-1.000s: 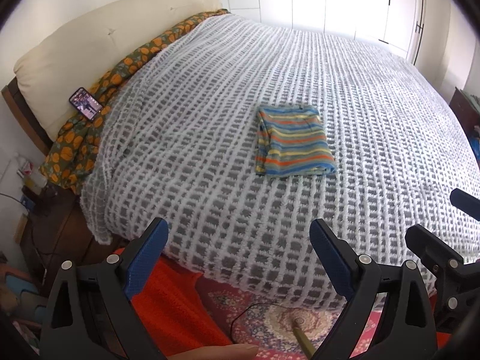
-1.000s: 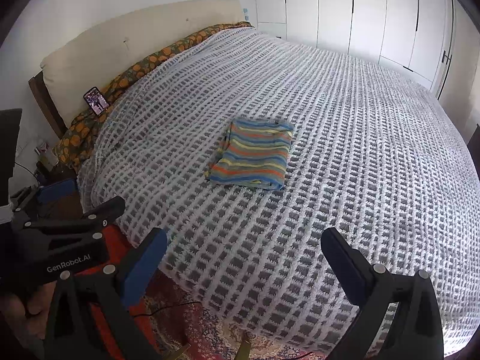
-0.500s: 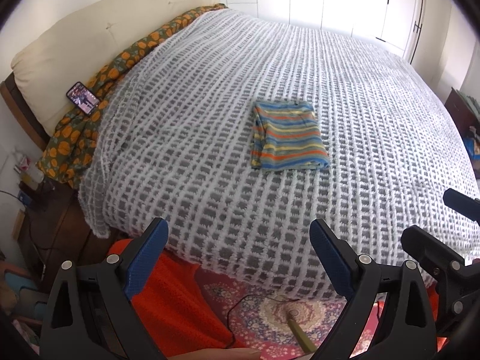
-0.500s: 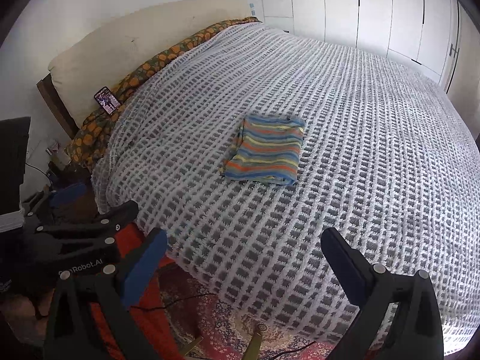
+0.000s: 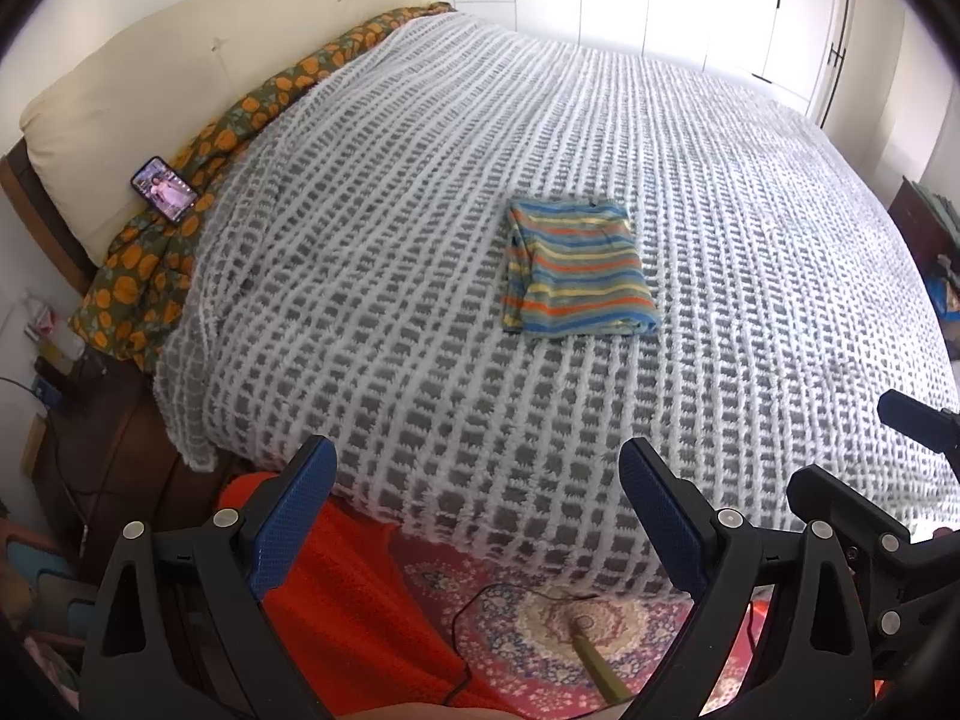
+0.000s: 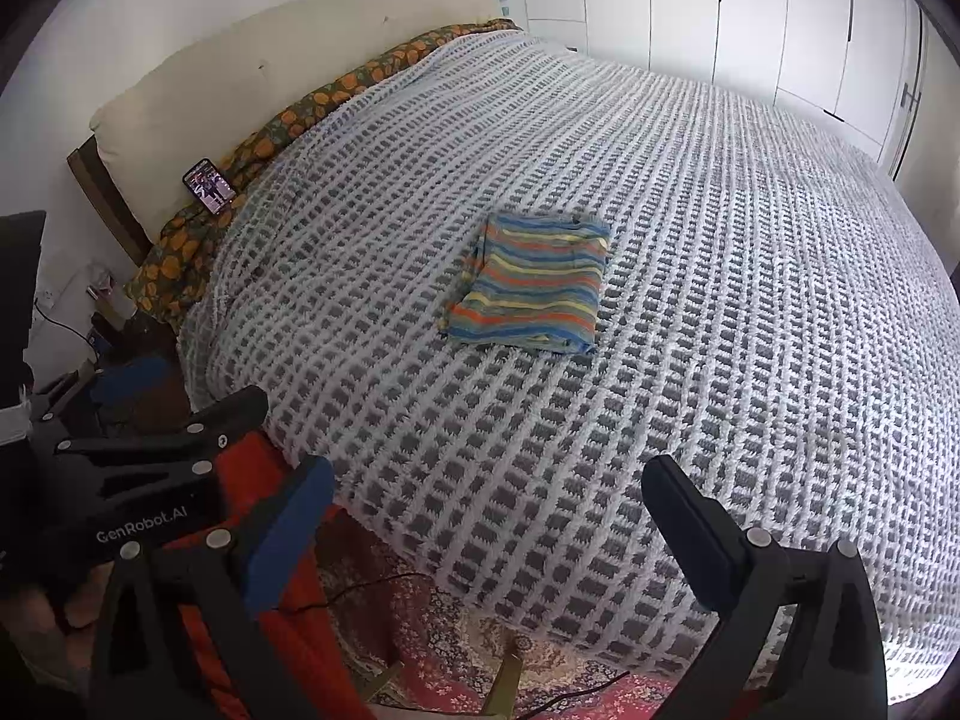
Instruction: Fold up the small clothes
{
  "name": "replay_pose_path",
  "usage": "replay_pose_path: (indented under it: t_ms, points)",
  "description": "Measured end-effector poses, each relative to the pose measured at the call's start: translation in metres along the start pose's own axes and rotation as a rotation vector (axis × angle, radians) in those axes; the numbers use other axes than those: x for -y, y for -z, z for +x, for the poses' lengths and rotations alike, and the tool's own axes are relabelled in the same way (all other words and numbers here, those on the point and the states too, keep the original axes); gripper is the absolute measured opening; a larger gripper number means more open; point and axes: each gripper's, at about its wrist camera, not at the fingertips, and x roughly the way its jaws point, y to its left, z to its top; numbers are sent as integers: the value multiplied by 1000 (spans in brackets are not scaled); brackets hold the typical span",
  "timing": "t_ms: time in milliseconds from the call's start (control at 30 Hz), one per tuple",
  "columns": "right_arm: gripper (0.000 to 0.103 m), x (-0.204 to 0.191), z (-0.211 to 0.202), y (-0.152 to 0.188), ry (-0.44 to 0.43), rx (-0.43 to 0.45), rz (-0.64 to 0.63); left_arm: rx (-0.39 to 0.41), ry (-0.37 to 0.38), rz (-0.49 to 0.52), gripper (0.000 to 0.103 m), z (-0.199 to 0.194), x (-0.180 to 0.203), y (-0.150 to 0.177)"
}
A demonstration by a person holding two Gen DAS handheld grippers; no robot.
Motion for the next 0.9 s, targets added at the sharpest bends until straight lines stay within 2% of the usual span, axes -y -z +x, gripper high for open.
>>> replay_pose_path:
  t_ms: [900]
  points:
    - [101, 4, 7, 2, -7, -4, 6, -9, -6, -7, 96, 6, -3, 2]
